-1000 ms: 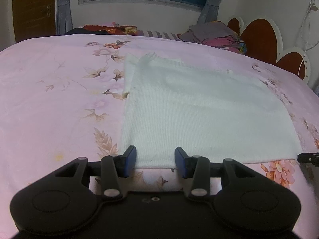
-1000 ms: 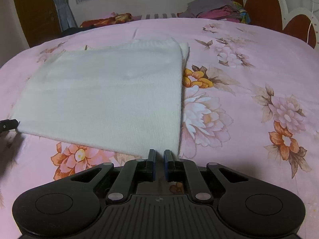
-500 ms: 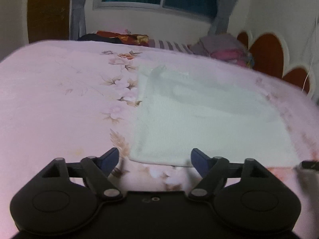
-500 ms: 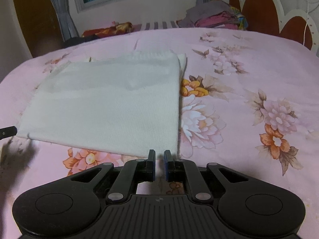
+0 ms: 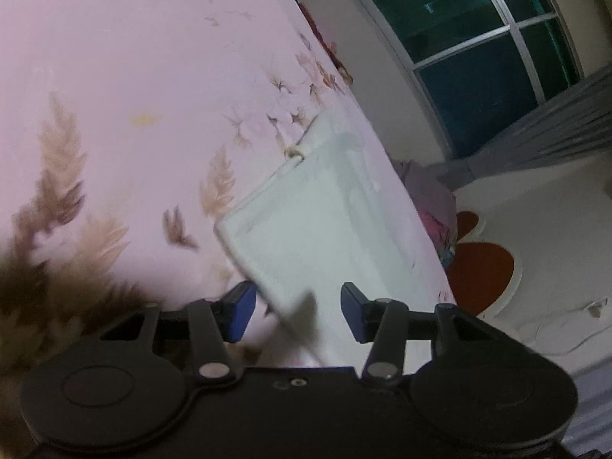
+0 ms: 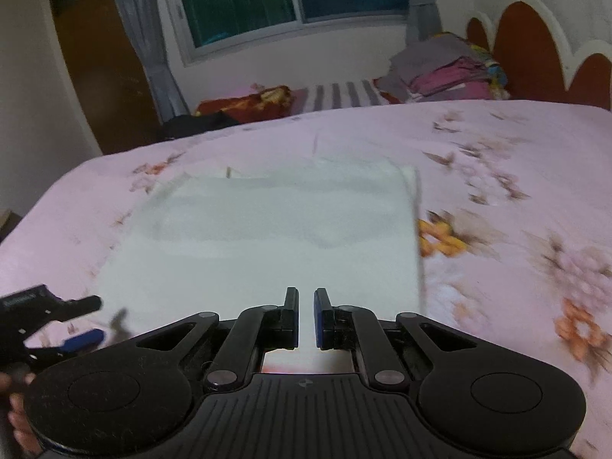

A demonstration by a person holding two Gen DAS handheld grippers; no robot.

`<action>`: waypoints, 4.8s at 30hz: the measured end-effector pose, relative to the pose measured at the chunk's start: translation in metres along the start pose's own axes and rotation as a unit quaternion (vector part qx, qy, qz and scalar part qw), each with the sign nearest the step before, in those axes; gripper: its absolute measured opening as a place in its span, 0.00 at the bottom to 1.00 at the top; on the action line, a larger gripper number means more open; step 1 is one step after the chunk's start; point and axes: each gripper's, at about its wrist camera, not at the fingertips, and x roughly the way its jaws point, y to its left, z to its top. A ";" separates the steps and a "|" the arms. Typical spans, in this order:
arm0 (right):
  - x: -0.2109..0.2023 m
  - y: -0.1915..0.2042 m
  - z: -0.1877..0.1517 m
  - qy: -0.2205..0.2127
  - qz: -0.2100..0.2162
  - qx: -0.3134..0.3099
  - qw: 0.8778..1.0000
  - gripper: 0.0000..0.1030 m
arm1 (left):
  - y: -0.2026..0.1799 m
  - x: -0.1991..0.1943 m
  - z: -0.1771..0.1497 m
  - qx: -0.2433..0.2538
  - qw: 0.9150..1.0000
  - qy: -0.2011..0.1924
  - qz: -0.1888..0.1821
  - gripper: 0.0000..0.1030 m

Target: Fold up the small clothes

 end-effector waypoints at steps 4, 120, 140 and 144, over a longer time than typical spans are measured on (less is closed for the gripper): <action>0.038 0.012 0.016 0.010 0.015 0.004 1.000 0.07 | -0.004 0.019 0.001 0.003 1.000 -0.023 -0.018 0.47; 0.142 -0.118 0.112 0.079 0.028 0.029 0.996 0.19 | -0.197 0.194 -0.019 0.420 0.888 0.155 -0.106 0.28; 0.135 -0.137 0.109 0.083 0.002 0.046 0.995 0.18 | -0.207 0.161 -0.039 0.451 0.875 0.143 -0.100 0.26; 0.109 -0.117 0.103 0.063 0.041 0.019 0.997 0.19 | -0.191 0.145 -0.047 0.441 0.877 0.161 -0.108 0.26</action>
